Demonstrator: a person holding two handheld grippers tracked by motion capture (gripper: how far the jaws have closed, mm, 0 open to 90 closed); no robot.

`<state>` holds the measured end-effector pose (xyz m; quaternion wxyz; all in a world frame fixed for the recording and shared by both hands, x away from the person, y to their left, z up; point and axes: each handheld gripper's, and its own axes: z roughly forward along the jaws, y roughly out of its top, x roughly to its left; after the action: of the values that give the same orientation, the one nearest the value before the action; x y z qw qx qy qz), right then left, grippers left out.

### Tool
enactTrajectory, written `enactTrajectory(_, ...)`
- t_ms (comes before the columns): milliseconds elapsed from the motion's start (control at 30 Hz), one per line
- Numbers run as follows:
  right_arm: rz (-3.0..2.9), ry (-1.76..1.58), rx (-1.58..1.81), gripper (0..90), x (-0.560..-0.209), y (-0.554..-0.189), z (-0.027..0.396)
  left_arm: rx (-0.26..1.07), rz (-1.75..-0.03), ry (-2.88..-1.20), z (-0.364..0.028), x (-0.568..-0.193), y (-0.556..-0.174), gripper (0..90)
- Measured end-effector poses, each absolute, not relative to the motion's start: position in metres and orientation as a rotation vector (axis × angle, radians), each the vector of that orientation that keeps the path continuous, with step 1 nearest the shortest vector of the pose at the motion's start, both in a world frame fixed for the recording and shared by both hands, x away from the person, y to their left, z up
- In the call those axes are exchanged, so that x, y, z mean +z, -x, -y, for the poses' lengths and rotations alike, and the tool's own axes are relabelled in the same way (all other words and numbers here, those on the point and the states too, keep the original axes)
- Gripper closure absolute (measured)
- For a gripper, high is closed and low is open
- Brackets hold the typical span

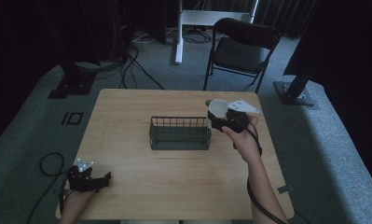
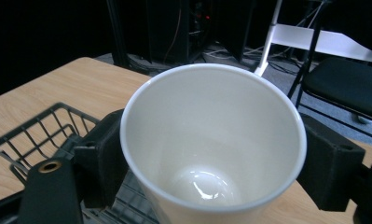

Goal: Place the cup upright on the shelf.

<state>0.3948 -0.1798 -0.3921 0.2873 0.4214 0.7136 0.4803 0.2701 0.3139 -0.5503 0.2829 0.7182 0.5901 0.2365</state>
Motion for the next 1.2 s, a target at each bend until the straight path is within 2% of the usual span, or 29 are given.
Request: enactTrajectory(1200, -2.054, -1.043, 1.339, 20.1, -0.417, -0.404, 0.097, 0.632, -1.576, -1.924, -0.314, -0.55, -0.27, 0.1)
